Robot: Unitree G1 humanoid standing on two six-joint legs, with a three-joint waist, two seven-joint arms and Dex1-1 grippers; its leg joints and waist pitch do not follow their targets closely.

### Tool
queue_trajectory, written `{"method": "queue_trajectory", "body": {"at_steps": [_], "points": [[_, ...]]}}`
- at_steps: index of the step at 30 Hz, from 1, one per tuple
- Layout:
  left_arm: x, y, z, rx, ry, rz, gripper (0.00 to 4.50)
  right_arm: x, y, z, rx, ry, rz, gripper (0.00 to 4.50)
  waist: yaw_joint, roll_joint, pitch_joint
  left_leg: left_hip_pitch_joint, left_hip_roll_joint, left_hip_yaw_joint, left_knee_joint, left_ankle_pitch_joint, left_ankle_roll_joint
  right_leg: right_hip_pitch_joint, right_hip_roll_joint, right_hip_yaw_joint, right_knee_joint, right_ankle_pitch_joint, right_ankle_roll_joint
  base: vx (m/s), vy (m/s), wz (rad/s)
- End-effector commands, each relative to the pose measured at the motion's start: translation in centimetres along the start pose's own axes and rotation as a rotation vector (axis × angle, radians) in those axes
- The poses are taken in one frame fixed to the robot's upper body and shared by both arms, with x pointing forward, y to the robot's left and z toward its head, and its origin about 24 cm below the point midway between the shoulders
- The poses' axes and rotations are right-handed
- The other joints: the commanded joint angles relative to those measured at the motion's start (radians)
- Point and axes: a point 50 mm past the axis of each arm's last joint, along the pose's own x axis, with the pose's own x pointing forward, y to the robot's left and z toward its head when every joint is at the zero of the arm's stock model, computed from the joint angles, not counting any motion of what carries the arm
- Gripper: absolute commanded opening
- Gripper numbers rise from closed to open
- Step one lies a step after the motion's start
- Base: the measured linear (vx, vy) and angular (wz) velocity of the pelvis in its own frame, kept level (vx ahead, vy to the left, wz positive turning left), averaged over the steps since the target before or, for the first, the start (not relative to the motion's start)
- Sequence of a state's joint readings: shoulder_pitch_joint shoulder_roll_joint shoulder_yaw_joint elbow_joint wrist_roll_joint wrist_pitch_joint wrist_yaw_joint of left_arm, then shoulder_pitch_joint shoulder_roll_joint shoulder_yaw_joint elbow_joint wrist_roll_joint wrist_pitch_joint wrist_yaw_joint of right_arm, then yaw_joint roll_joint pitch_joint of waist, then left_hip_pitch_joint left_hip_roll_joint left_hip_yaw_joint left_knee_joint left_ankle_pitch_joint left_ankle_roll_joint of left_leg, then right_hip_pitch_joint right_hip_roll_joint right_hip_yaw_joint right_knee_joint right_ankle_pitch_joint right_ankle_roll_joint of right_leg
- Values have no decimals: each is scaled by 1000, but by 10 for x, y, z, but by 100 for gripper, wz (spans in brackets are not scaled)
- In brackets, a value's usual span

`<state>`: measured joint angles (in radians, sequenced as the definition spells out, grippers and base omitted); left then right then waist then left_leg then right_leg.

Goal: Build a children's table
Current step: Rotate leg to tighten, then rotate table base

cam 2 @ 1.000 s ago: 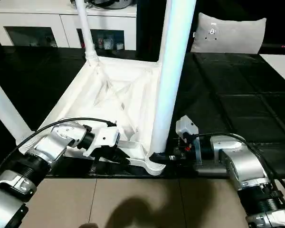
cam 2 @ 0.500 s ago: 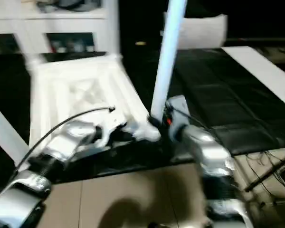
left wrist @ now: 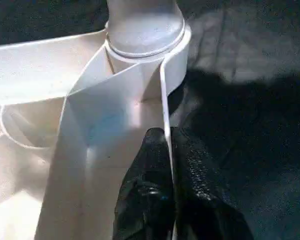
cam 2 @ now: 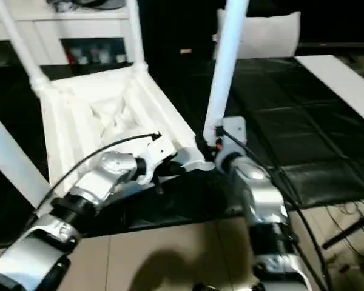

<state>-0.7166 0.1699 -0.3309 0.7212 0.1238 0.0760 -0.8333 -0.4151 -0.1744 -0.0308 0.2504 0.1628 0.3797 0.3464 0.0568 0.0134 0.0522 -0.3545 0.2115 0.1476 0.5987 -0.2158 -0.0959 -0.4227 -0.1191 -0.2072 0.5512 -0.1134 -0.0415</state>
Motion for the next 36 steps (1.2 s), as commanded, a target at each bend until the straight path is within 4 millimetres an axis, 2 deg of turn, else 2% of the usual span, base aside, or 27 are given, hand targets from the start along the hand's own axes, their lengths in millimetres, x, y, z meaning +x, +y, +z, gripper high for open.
{"method": "queue_trajectory", "body": {"at_steps": [1, 2, 3, 5, 6, 7, 9, 10, 15, 17, 18, 20, 22, 24, 25, 27, 28, 30, 31, 32, 35, 36], "points": [[-7, 11, 6, 87, -7, 44, 0, -7, -5, 2, -31, -30, 3, 369, 15, -6, -91, -11, 13, 7, -52, 20, 113, 86, -48, 71, -35, -223, -84, 0, 0, 0], [-7, 11, 6, 87, -7, 44, 0, -7, -5, 2, -31, -30, 3, 384, 18, -12, -89, -11, 13, 10, -51, 1, 111, 85, -49, 72, -37, -238, -85, 0, 0, 0], [-10, 17, 4, 125, 6, 95, 0, -11, -8, 4, -16, -67, -6, 393, 22, -7, -89, -12, 9, 10, -52, -8, 110, 86, -47, 70, -39, -251, -81, 0, 0, 0], [-16, 22, 0, 175, 20, 108, 0, -18, -11, 7, 7, -122, -23, 403, 28, -12, -85, -10, 10, 11, -57, -58, 89, 87, -46, 67, -52, -327, -42, 0, 0, 0], [-17, 22, -2, 180, 21, 91, 43, -20, -11, 7, 10, -129, -17, 427, 29, -13, -84, -10, 8, 11, -58, -82, 77, 88, -47, 65, -57, -365, -21, 0, 0, 0], [-20, 22, -3, 191, 21, 84, 53, -21, -11, 8, 2, -137, -10, 437, 29, -13, -83, -9, 9, 11, -60, -97, 68, 86, -48, 64, -61, -387, -10, 0, 0, 0], [-25, 24, -5, 212, 15, 75, 53, -25, -8, 8, -24, -140, 31, 440, 28, -10, -82, -7, 9, 10, -60, -113, 60, 83, -48, 63, -65, -405, 0, 0, 0, 0], [-25, 24, -5, 213, 15, 74, 78, -25, -7, 8, -25, -140, 33, 448, 28, -11, -82, -6, 9, 11, -60, -115, 59, 82, -46, 63, -68, -409, 4, 0, 0, 0], [-31, 29, -6, 240, -8, 120, 116, -27, -2, 10, -65, -151, 98, 450, 34, -10, -79, -2, 7, 12, -60, -148, 50, 79, -46, 58, -76, -453, 24, 0, 0, 0], [-34, 28, -3, 199, -70, 150, 130, -26, -3, 12, -74, -157, 99, 450, 38, -9, -79, 1, 10, 10, -60, -152, 46, 79, -49, 57, -76, -460, 20, 0, 0, 0], [-35, 27, 1, 150, -126, 167, 141, -25, -3, 12, -79, -158, 98, 450, 39, -10, -80, -4, 12, 8, -60, -145, 42, 84, -52, 57, -70, -449, 12, 0, 0, 0], [-38, 22, 3, 67, -200, 188, 159, -23, -3, 13, -86, -156, 103, 450, 40, -10, -81, -3, 18, 8, -62, -134, 40, 81, -54, 60, -64, -429, -13, 0, 0, 0], [-40, 16, -1, 38, -206, 194, 183, -22, -3, 14, -89, -155, 110, 450, 40, -13, -81, -3, 17, 10, -61, -128, 47, 79, -50, 63, -63, -417, -18, 0, 0, 0], [-45, 9, -10, 33, -173, 218, 190, -20, -3, 15, -94, -156, 118, 450, 40, -11, -83, -4, 23, 7, -64, -117, 47, 80, -53, 66, -55, -397, -28, 0, 0, 0], [-47, 8, -13, 36, -157, 227, 198, -20, -3, 15, -96, -156, 120, 450, 37, -14, -83, -6, 20, 7, -63, -111, 51, 81, -50, 66, -53, -392, -25, 0, 0, 0], [-50, 7, -17, 55, -129, 244, 207, -18, -3, 15, -101, -154, 119, 450, 34, -13, -80, -5, 15, 10, -64, -119, 54, 79, -46, 65, -61, -415, -11, 0, 0, 0], [-54, 7, -19, 76, -102, 268, 217, -16, -4, 15, -105, -151, 119, 450, 34, -17, -79, -4, 14, 11, -63, -122, 53, 78, -46, 65, -63, -422, -5, 0, 0, 0], [-65, 9, -22, 130, -45, 309, 241, -9, -4, 17, -129, -143, 118, 450, 34, -12, -79, 0, 20, 7, -65, -138, 42, 76, -50, 64, -60, -434, -6, 0, 0, 0], [-66, 10, -22, 142, -34, 311, 255, -8, -3, 18, -137, -141, 119, 450, 29, -12, -75, -2, 16, 8, -66, -145, 43, 77, -45, 63, -67, -450, -1, 0, 0, 0], [-70, 10, -24, 168, 0, 312, 255, -2, -4, 20, -140, -141, 114, 450, 32, -5, -74, 3, 14, 9, -65, -156, 39, 75, -47, 63, -68, -460, -1, 0, 0, 0], [-73, 9, -26, 186, 28, 310, 286, 5, -4, 22, -138, -140, 104, 450, 31, -6, -75, 3, 16, 7, -65, -154, 34, 75, -47, 65, -66, -449, -7, 0, 0, 0], [-74, 8, -27, 189, 37, 310, 286, 8, -5, 23, -138, -136, 98, 450, 32, 0, -76, 5, 18, 6, -66, -158, 32, 73, -48, 66, -63, -441, -16, 0, 0, 0]]}}
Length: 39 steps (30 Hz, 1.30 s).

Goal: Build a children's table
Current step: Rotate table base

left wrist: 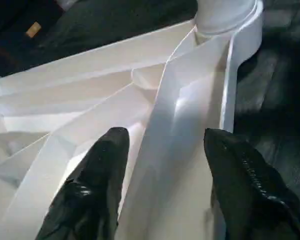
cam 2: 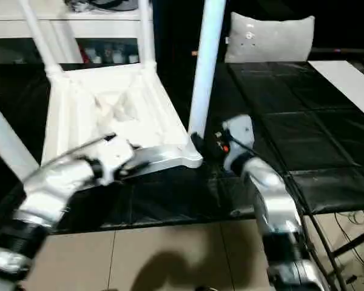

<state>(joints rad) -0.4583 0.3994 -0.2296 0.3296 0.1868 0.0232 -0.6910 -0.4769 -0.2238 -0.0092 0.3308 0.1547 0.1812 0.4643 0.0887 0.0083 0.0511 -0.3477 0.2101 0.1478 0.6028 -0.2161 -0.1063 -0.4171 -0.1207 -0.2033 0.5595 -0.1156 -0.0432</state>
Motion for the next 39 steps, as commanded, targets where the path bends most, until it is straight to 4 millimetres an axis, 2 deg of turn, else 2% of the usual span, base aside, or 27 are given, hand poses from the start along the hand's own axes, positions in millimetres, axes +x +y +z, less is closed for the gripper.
{"method": "queue_trajectory", "body": {"at_steps": [1, 2, 3, 5, 6, 8, 10, 14, 16, 17, 19, 21, 22, 24, 26, 27, 29, 31, 32, 35, 37, 39], "points": [[-1, -6, 0, 23, 28, -9, 292, 10, -3, 0, -11, 11, -25, 450, -2, 3, -77, -6, 20, 4, -71, -149, 42, 72, -45, 63, -67, -414, -25, 0, 0, 0], [-1, -6, 0, 23, 28, -9, 292, 10, -3, 0, -11, 11, -25, 450, -1, 4, -80, -4, 23, 4, -70, -147, 39, 70, -49, 66, -62, -398, -37, 0, 0, 0], [-2, -7, -1, 22, 36, -8, 313, 13, -3, 1, -6, 8, -35, 450, 0, 3, -80, -4, 22, 5, -69, -135, 42, 70, -46, 69, -57, -365, -58, 0, 0, 0], [-3, -8, -3, 21, 46, -11, 327, 16, -4, 2, 5, 4, -59, 450, 2, 4, -81, -6, 22, 5, -69, -115, 46, 72, -46, 72, -50, -333, -73, 0, 0, 0], [-5, -9, -4, 26, 59, -13, 327, 18, -5, 3, 13, 1, -84, 450, 2, 1, -82, -8, 24, 4, -69, -106, 45, 73, -48, 74, -45, -320, -80, 0, 0, 0], [-7, -12, -6, 38, 87, -26, 355, 20, -8, 2, 25, -2, -120, 450, -1, 3, -80, -9, 25, 4, -71, -101, 45, 73, -46, 75, -42, -307, -93, 0, 0, 0], [-8, -13, -7, 37, 97, -37, 374, 18, -9, 1, 32, -4, -139, 450, 1, 2, -79, -5, 24, 6, -71, -116, 43, 71, -46, 75, -45, -326, -90, 0, 0, 0], [-9, -7, -15, 81, 159, 25, 409, 3, -19, -4, 63, -30, -240, 450, 5, 3, -76, 3, 21, 9, -71, -146, 36, 66, -45, 77, -57, -373, -66, 0, 0, 0], [-9, -4, -18, 104, 183, 57, 417, -6, -21, -5, 67, -38, -273, 450, 11, 2, -78, -2, 19, 8, -72, -134, 38, 70, -43, 76, -55, -368, -47, 0, 0, 0], [-10, -3, -19, 108, 189, 66, 435, -11, -20, -6, 70, -40, -285, 450, 12, 11, -78, -2, 20, 5, -73, -134, 37, 70, -42, 76, -54, -366, -43, 0, 0, 0], [-10, -2, -21, 113, 201, 86, 444, -18, -18, -7, 73, -40, -301, 450, 12, 5, -78, -5, 18, 5, -74, -135, 35, 72, -40, 76, -56, -363, -35, 0, 0, 0], [-10, 0, -23, 121, 208, 99, 444, -22, -16, -7, 76, -42, -311, 450, 13, 4, -77, -4, 16, 6, -74, -153, 35, 70, -41, 76, -60, -387, -28, 0, 0, 0], [-10, 0, -24, 123, 209, 105, 444, -23, -15, -7, 79, -45, -315, 450, 10, 11, -74, -3, 14, 6, -75, -174, 32, 68, -39, 75, -69, -416, -17, 0, 0, 0], [-10, 1, -24, 123, 207, 115, 444, -24, -13, -6, 83, -50, -321, 450, 8, 7, -72, -2, 8, 7, -75, -194, 29, 66, -36, 78, -76, -457, -5, 0, 0, 0], [-9, 4, -24, 129, 202, 139, 444, -27, -10, -4, 97, -59, -342, 450, 2, 6, -69, 0, 3, 7, -73, -215, 29, 64, -33, 73, -86, -509, 23, 0, 0, 0], [-9, 4, -24, 130, 201, 143, 444, -28, -10, -4, 98, -59, -344, 450, -4, 5, -70, -3, 1, 4, -73, -224, 30, 67, -33, 68, -89, -529, 34, 0, 0, 0], [-9, 5, -23, 137, 187, 162, 444, -29, -8, -3, 104, -54, -346, 450, -7, 5, -68, 2, -2, 5, -69, -240, 34, 62, -31, 62, -98, -558, 52, 0, 0, 0], [-9, 4, -23, 136, 172, 157, 444, -28, -6, -4, 102, -48, -335, 450, -13, 2, -67, -1, -3, 4, -67, -251, 37, 63, -29, 55, -104, -582, 70, 0, 0, 0], [-9, 3, -22, 126, 161, 150, 444, -27, -5, -4, 99, -46, -323, 450, -14, 3, -67, 3, -4, 4, -64, -259, 40, 60, -30, 52, -110, -595, 76, 0, 0, 0], [-8, -1, -19, 99, 135, 125, 444, -22, -6, -2, 91, -42, -290, 450, -20, 3, -67, 1, -3, 2, -63, -266, 46, 60, -31, 47, -113, -601, 80, 0, 0, 0], [-5, -7, -16, 76, 119, 85, 444, -15, -7, 1, 76, -35, -251, 450, -31, 5, -68, -2, 4, -3, -67, -274, 50, 64, -33, 48, -108, -574, 62, 0, 0, 0], [-3, -10, -13, 54, 102, 62, 444, -7, -9, 3, 56, -21, -225, 450, -33, 4, -68, -1, 5, -3, -67, -276, 51, 63, -34, 52, -105, -564, 50, 0, 0, 0]]}}
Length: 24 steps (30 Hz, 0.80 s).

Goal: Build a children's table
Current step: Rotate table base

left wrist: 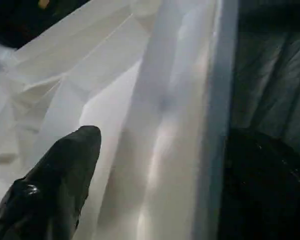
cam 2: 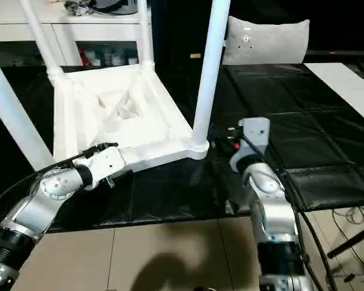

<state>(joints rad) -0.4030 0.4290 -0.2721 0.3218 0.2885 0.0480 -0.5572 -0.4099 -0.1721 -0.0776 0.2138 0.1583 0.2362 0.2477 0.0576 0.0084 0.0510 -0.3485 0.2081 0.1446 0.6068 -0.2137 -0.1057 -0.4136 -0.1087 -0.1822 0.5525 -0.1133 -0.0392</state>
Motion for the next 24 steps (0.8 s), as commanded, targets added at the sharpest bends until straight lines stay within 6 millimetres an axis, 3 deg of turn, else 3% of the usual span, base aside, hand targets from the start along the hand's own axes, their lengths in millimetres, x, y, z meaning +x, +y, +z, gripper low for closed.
{"method": "queue_trajectory", "body": {"at_steps": [1, 4, 5, 8, 12, 24], "points": [[1, -1, 8, -17, -30, -23, 444, 7, 0, 4, -20, 8, 27, 450, -2, 5, -70, -2, 9, 0, -72, -271, 50, 60, -48, 35, -92, -549, 28, 0, 0, 0], [3, -2, 11, -33, -39, -34, 444, 19, -1, 5, -40, 27, 34, 450, -1, 5, -73, -9, 11, 0, -74, -231, 49, 65, -51, 46, -77, -487, -9, 0, 0, 0], [4, -2, 11, -42, -34, -40, 444, 27, -3, 5, -27, 49, 8, 450, 0, 6, -75, -9, 12, 1, -75, -204, 49, 64, -52, 53, -67, -442, -37, 0, 0, 0], [5, -2, 11, -52, -24, -42, 444, 37, -5, 3, 4, 82, -30, 450, -2, 4, -78, -11, 9, 6, -71, -171, 50, 66, -51, 59, -56, -415, -71, 0, 0, 0], [5, -3, 10, -49, -11, -44, 444, 43, -6, 0, 63, 87, -54, 450, 4, 5, -79, -9, 13, 9, -71, -150, 56, 65, -51, 62, -52, -394, -82, 0, 0, 0], [8, -3, 14, -50, -16, -31, 444, 49, 21, 13, 51, -30, 159, 450, 9, 6, -78, -7, 18, 9, -74, -158, 57, 67, -50, 66, -46, -366, -104, 0, 0, 0]]}}
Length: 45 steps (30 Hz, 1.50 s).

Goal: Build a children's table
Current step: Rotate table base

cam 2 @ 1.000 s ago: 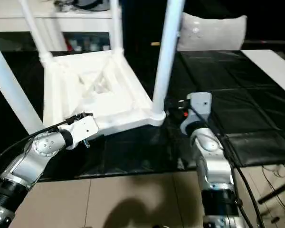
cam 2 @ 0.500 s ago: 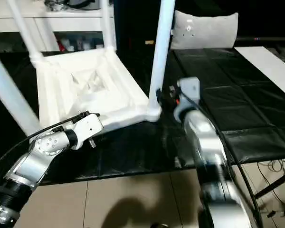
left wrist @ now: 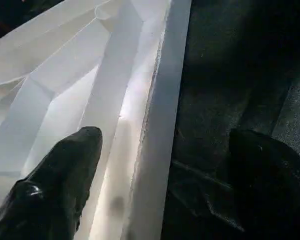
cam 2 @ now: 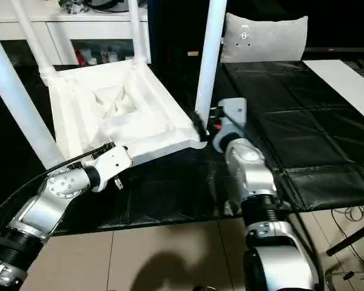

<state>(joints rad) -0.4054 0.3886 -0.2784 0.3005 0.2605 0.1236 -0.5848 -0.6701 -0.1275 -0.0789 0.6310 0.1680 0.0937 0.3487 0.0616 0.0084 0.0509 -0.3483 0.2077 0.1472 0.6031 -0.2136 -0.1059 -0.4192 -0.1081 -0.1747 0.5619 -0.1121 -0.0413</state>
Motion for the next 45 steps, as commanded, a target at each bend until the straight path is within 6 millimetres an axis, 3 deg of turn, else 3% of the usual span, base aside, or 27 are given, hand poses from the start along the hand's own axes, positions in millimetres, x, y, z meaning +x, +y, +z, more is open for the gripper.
{"method": "queue_trajectory", "body": {"at_steps": [1, 8, 12, 14, 15, 16, 17, 20, 26, 31, 32, 36, 39, 40, 43, 45], "points": [[2, 5, 8, 23, -16, 11, 444, 4, 1, 10, -9, -38, 5, 450, 5, 5, -78, -7, 19, 7, -70, -156, 58, 72, -51, 59, -54, -363, -104, 0, 0, 0], [2, 8, 10, 25, -18, 28, 444, 19, -16, 13, -10, 1, -124, 450, 4, 9, -78, -5, 16, 8, -68, -178, 43, 71, -54, 58, -54, -383, -123, 0, 0, 0], [2, 9, 9, 30, -10, 33, 444, 25, -24, 19, -14, 17, -169, 450, 6, 13, -82, -8, 17, 6, -66, -159, 46, 73, -53, 59, -45, -334, -139, 0, 0, 0], [3, 11, 8, 34, -2, 46, 444, 25, -30, 21, -2, 31, -211, 450, 7, 13, -81, -9, 17, 7, -66, -160, 51, 73, -53, 60, -41, -311, -157, 0, 0, 0], [3, 11, 8, 34, -2, 46, 444, 25, -30, 21, -2, 31, -211, 450, 8, 7, -82, -9, 16, 8, -66, -160, 53, 74, -52, 59, -40, -315, -159, 0, 0, 0], [3, 13, 7, 34, 5, 65, 444, 24, -37, 23, -5, 30, -250, 450, 9, 9, -81, -8, 17, 8, -66, -160, 51, 72, -53, 60, -40, -320, -158, 0, 0, 0], [3, 14, 7, 33, 8, 72, 444, 23, -39, 23, -1, 26, -260, 450, 9, 4, -80, -6, 18, 10, -66, -165, 53, 70, -52, 60, -43, -331, -157, 0, 0, 0], [5, 17, 4, 28, 23, 114, 444, 19, -47, 26, 38, -10, -301, 450, 27, 7, -78, 0, 19, 12, -65, -180, 46, 64, -53, 60, -48, -375, -134, 0, 0, 0], [6, 17, 3, 29, 21, 120, 444, 14, -56, 25, 60, -39, -330, 450, 33, 9, -80, -2, 18, 11, -65, -191, 40, 65, -52, 58, -49, -376, -121, 0, 0, 0], [10, 15, 7, 34, 7, 126, 444, 4, -69, 26, 105, -86, -399, 450, 42, 4, -82, -1, 19, 12, -64, -172, 48, 64, -52, 59, -47, -373, -116, 0, 0, 0], [13, 14, 9, 34, -2, 130, 444, -3, -74, 26, 100, -117, -423, 450, 41, -6, -82, -4, 18, 13, -65, -167, 49, 66, -51, 58, -47, -374, -116, 0, 0, 0], [13, 14, 10, 35, -3, 132, 444, -7, -76, 25, 92, -127, -436, 450, 49, -2, -83, -1, 19, 14, -65, -150, 51, 63, -52, 60, -47, -377, -102, 0, 0, 0], [14, 12, 8, 46, -1, 131, 444, -28, -79, 17, 50, -146, -461, 450, 54, -6, -77, 5, 15, 18, -65, -155, 53, 59, -46, 63, -59, -392, -76, 0, 0, 0], [14, 11, 7, 48, 0, 131, 444, -34, -78, 14, 43, -146, -465, 450, 57, -7, -81, 7, 19, 16, -67, -144, 52, 57, -46, 66, -50, -371, -77, 0, 0, 0], [13, 11, 6, 51, 0, 131, 444, -43, -75, 11, 39, -146, -467, 450, 64, -8, -80, 2, 20, 16, -70, -134, 46, 59, -44, 69, -46, -354, -74, 0, 0, 0], [12, 11, 4, 62, 5, 131, 444, -59, -66, 4, 30, -133, -473, 450, 64, -9, -77, 3, 16, 18, -71, -153, 43, 58, -43, 72, -51, -377, -63, 0, 0, 0]]}}
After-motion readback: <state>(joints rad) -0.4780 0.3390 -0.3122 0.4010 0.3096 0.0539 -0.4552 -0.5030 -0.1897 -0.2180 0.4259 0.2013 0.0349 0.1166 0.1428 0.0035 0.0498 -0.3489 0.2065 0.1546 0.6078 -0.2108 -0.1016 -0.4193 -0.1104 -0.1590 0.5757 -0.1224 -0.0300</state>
